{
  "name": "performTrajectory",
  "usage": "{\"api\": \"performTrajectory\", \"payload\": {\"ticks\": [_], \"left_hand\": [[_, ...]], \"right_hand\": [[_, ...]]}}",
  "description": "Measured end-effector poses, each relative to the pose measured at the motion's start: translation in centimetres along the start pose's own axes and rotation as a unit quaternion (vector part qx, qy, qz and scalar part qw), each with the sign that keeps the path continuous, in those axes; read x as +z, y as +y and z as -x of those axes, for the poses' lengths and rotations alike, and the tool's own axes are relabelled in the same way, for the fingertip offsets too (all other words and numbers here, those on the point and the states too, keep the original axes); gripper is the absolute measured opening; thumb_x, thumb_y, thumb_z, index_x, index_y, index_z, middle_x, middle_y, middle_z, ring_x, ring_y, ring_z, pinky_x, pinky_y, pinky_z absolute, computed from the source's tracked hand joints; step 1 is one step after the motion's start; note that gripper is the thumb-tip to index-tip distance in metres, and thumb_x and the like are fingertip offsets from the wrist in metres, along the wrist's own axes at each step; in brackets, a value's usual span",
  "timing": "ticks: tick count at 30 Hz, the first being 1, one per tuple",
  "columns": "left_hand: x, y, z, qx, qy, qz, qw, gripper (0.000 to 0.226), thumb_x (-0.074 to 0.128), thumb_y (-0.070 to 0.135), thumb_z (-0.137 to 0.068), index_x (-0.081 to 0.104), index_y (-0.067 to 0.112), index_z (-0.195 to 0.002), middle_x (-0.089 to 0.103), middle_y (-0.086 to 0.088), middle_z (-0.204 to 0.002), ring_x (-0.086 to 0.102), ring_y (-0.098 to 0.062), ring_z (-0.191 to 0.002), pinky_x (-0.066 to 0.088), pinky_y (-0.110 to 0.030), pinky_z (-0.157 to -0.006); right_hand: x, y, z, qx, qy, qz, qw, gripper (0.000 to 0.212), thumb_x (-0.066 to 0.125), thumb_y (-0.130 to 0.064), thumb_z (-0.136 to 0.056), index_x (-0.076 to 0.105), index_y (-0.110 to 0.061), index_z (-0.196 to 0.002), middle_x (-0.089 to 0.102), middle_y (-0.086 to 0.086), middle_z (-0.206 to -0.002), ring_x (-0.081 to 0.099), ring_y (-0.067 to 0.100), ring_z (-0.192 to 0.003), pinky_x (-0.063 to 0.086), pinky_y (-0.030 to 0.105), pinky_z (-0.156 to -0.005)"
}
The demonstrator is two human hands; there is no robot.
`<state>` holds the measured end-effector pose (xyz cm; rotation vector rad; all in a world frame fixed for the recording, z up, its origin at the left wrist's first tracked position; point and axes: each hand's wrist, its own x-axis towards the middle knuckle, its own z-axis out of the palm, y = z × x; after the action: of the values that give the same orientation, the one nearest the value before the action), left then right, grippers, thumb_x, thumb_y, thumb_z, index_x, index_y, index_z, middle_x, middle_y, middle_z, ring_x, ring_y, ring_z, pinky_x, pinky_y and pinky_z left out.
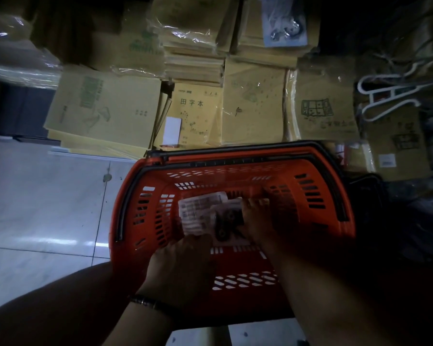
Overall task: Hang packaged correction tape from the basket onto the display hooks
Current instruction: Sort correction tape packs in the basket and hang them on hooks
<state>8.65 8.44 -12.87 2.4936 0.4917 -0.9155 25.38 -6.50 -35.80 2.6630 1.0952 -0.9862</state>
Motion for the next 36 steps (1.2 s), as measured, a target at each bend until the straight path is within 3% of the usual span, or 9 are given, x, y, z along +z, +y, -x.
{"api": "performTrajectory", "payload": {"ticks": [6, 10, 13, 15, 20, 23, 25, 32, 36], "left_hand": [[0.1, -0.3, -0.1, -0.002, -0.001, 0.001, 1.000, 0.051, 0.037, 0.058, -0.105, 0.044, 0.035, -0.150, 0.060, 0.008, -0.147, 0.066, -0.014, -0.126, 0.057, -0.034, -0.102], [-0.1, -0.9, -0.5, -0.021, -0.003, 0.036, 0.999, 0.047, 0.035, 0.061, -0.104, 0.048, 0.037, -0.143, 0.066, 0.008, -0.137, 0.070, -0.012, -0.114, 0.061, -0.035, -0.093], [-0.7, -1.7, -0.6, -0.050, 0.001, 0.076, 0.996, 0.042, 0.042, 0.062, -0.105, 0.054, 0.035, -0.135, 0.069, 0.005, -0.129, 0.072, -0.018, -0.107, 0.062, -0.039, -0.089], [-1.4, -2.1, -0.8, -0.053, 0.009, 0.117, 0.992, 0.045, 0.054, 0.062, -0.101, 0.055, 0.032, -0.134, 0.069, 0.001, -0.131, 0.072, -0.021, -0.108, 0.061, -0.039, -0.090], [-3.8, -1.5, 0.2, -0.016, 0.070, 0.249, 0.966, 0.061, 0.072, 0.061, -0.089, 0.057, 0.027, -0.139, 0.065, 0.008, -0.135, 0.066, -0.010, -0.115, 0.057, -0.030, -0.096], [-5.1, -0.3, 1.9, -0.010, 0.098, 0.283, 0.954, 0.055, 0.081, 0.045, -0.087, 0.063, 0.026, -0.135, 0.070, 0.006, -0.129, 0.068, -0.015, -0.116, 0.057, -0.039, -0.099], [-5.9, 0.4, 3.6, 0.016, 0.099, 0.324, 0.941, 0.039, 0.078, 0.039, -0.092, 0.069, 0.026, -0.127, 0.075, 0.010, -0.116, 0.070, -0.007, -0.105, 0.057, -0.043, -0.096], [-9.2, 3.0, 11.9, 0.079, 0.224, 0.446, 0.863, 0.023, 0.070, 0.039, -0.101, 0.073, 0.030, -0.123, 0.080, 0.009, -0.113, 0.075, -0.006, -0.105, 0.061, -0.036, -0.091], [-12.0, 5.0, 16.3, 0.074, 0.311, 0.585, 0.746, 0.023, 0.079, 0.043, -0.090, 0.079, 0.038, -0.112, 0.082, 0.004, -0.114, 0.077, -0.015, -0.106, 0.060, -0.041, -0.091]], "right_hand": [[-1.6, -0.4, -0.2, -0.012, -0.039, 0.055, 0.998, 0.084, 0.082, -0.059, -0.066, 0.052, -0.030, -0.140, 0.049, 0.005, -0.143, 0.044, 0.034, -0.131, 0.034, 0.050, -0.109], [-2.7, -0.4, 1.2, -0.030, -0.102, 0.001, 0.994, 0.067, 0.063, -0.054, -0.087, 0.049, -0.032, -0.149, 0.057, 0.005, -0.145, 0.055, 0.032, -0.135, 0.051, 0.030, -0.102], [-5.4, -1.1, 3.0, -0.076, -0.096, -0.027, 0.992, 0.066, 0.067, -0.050, -0.090, 0.044, -0.039, -0.151, 0.052, 0.004, -0.153, 0.052, 0.032, -0.140, 0.043, 0.047, -0.115], [-8.9, -2.1, 4.2, -0.115, -0.116, -0.017, 0.986, 0.070, 0.074, -0.040, -0.089, 0.044, -0.034, -0.153, 0.049, 0.006, -0.157, 0.049, 0.031, -0.141, 0.036, 0.040, -0.119], [-18.8, -5.8, 8.4, -0.129, -0.122, 0.006, 0.984, 0.050, 0.089, -0.023, -0.077, 0.066, -0.020, -0.121, 0.066, 0.013, -0.127, 0.065, 0.032, -0.117, 0.050, 0.031, -0.091], [-24.3, -8.0, 12.6, -0.172, -0.049, 0.060, 0.982, 0.025, 0.082, -0.023, -0.076, 0.070, -0.019, -0.097, 0.072, 0.011, -0.103, 0.070, 0.033, -0.097, 0.050, 0.030, -0.075], [-27.2, -9.1, 15.2, -0.203, -0.012, 0.093, 0.975, 0.028, 0.083, -0.030, -0.073, 0.070, -0.021, -0.096, 0.071, 0.006, -0.097, 0.069, 0.029, -0.094, 0.053, 0.032, -0.079], [-33.9, -10.3, 22.7, -0.296, 0.167, 0.133, 0.931, 0.066, 0.085, -0.037, -0.071, 0.058, -0.028, -0.130, 0.051, 0.002, -0.129, 0.039, 0.027, -0.129, 0.037, 0.042, -0.110], [-37.2, -10.6, 28.0, -0.299, 0.378, 0.038, 0.875, 0.094, 0.088, -0.041, -0.070, 0.042, -0.024, -0.150, 0.035, 0.007, -0.153, 0.031, 0.032, -0.145, 0.034, 0.049, -0.119]]}}
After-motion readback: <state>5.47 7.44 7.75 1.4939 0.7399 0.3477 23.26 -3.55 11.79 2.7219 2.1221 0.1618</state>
